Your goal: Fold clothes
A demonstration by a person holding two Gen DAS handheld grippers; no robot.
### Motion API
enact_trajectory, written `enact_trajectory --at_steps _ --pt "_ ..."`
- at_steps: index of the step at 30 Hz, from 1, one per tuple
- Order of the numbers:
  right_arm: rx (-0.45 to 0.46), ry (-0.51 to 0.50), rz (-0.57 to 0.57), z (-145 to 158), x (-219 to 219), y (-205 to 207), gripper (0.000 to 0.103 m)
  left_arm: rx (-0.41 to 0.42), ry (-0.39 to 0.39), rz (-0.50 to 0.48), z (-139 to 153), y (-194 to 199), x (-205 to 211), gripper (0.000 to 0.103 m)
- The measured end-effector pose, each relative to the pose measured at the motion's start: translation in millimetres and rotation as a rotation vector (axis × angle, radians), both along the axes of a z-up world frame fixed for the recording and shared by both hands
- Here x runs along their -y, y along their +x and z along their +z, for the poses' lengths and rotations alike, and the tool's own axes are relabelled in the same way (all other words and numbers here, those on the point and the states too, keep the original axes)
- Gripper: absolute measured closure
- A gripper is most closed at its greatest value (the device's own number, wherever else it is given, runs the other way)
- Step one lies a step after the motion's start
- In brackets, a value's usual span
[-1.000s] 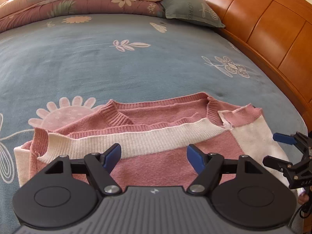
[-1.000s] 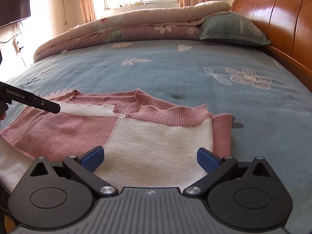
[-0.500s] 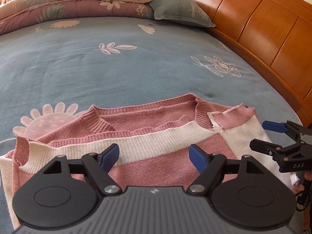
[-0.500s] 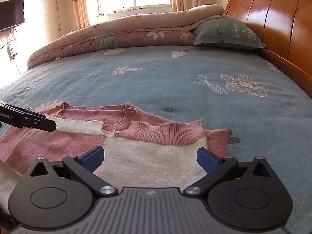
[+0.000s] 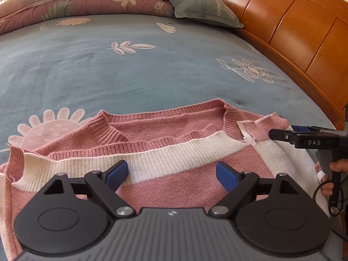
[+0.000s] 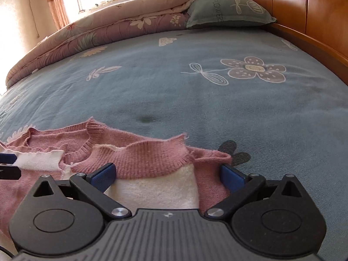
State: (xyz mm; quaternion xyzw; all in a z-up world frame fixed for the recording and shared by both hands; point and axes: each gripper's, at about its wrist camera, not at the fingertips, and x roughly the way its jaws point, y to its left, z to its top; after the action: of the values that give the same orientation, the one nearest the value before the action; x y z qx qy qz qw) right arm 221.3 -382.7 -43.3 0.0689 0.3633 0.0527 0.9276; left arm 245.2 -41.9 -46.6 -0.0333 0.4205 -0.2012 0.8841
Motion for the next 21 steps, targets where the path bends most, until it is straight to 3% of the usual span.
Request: enact_trajectory --at_steps 2,5,11,15,18,21 --pt "-0.039 0.031 -0.038 -4.4 12.0 7.1 0.0 -0.008 -0.004 0.004 3.3 -0.1 -1.1 0.015" --pt "0.028 0.121 -0.054 19.8 34.9 -18.4 0.0 0.001 -0.022 0.009 13.2 -6.3 -4.4 0.015" --pt "0.021 0.227 0.087 44.2 34.0 -72.9 0.0 0.022 -0.031 -0.005 30.0 -28.6 0.2 0.015" --pt "-0.049 0.269 0.198 31.4 13.1 -105.1 0.0 0.022 -0.03 -0.023 34.8 -47.5 3.8 0.015" --pt "-0.135 0.268 0.193 10.7 2.5 -121.3 0.0 0.004 -0.023 -0.007 34.4 -56.9 1.6 0.015" --pt "-0.115 0.252 0.2 15.4 -2.6 -140.8 0.0 -0.004 -0.025 0.005 36.4 -68.2 -4.5 0.015"
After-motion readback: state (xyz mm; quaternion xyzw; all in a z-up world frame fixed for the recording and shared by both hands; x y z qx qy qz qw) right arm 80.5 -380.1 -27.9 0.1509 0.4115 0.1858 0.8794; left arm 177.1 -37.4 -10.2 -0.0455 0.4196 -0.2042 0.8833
